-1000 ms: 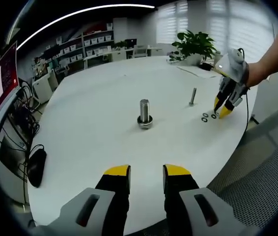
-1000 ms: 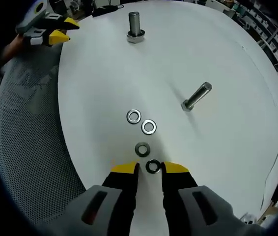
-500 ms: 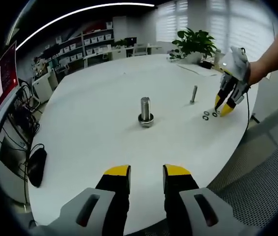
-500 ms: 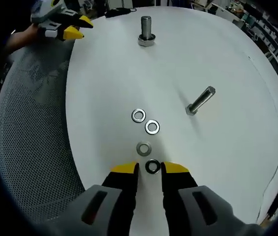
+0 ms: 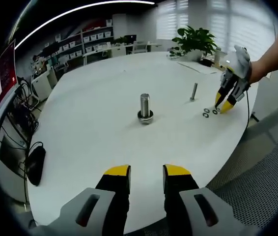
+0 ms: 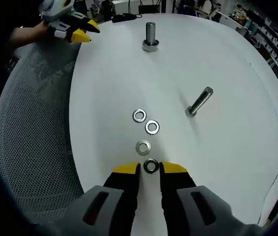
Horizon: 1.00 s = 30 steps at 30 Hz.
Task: Place the washer onto the threaded stud by aligning its center hole with the stud, sliding it down to the base, and recovering from edge contact or off-axis alignment until the washer reaches the visible bottom stop.
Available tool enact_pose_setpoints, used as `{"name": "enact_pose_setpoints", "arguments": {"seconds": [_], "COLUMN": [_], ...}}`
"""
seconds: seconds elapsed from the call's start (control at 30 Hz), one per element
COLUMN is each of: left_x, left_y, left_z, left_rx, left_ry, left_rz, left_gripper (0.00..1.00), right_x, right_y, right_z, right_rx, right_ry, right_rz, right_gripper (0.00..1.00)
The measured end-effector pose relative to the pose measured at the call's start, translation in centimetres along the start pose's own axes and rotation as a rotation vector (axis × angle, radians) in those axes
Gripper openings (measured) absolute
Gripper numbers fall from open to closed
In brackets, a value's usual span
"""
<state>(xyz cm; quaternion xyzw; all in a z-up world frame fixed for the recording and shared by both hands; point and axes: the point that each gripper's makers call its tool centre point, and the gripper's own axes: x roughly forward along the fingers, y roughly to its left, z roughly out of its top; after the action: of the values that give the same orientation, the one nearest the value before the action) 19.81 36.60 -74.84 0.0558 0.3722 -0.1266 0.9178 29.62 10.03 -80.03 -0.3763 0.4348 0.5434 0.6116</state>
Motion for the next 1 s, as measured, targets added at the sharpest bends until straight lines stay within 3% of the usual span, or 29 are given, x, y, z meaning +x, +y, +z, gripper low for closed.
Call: {"name": "enact_pose_setpoints", "arguments": {"seconds": [0.2,0.3,0.5,0.67,0.73,1.0], "left_x": [-0.05,0.14,0.07,0.10,0.10,0.10], "left_y": [0.04,-0.11,-0.02,0.01,-0.02,-0.13], "left_z": [-0.02,-0.18,-0.15,-0.23,-0.26,-0.28], "left_rx": [-0.002,0.003,0.002,-0.001,-0.002,0.000], "left_ry": [0.003,0.009,0.007,0.011,0.013,0.016], "left_rz": [0.003,-0.006,-0.002,-0.001,-0.001,-0.007], "left_gripper": [0.24,0.24,0.24,0.24,0.24,0.24], "right_x": [0.07,0.08,0.13,0.20,0.18,0.10], "right_y": [0.16,0.24,0.64,0.51,0.37,0.29], "right_z": [0.01,-0.14,-0.22,-0.06,-0.09,-0.21], "right_rx": [-0.058,-0.153,-0.247,-0.233,-0.189,-0.122], "right_ry": [0.066,0.110,0.162,0.207,0.214,0.161], "right_rz": [0.005,0.007,0.015,0.013,0.014,0.008], "right_gripper": [0.18,0.18,0.15,0.15,0.15,0.14]}}
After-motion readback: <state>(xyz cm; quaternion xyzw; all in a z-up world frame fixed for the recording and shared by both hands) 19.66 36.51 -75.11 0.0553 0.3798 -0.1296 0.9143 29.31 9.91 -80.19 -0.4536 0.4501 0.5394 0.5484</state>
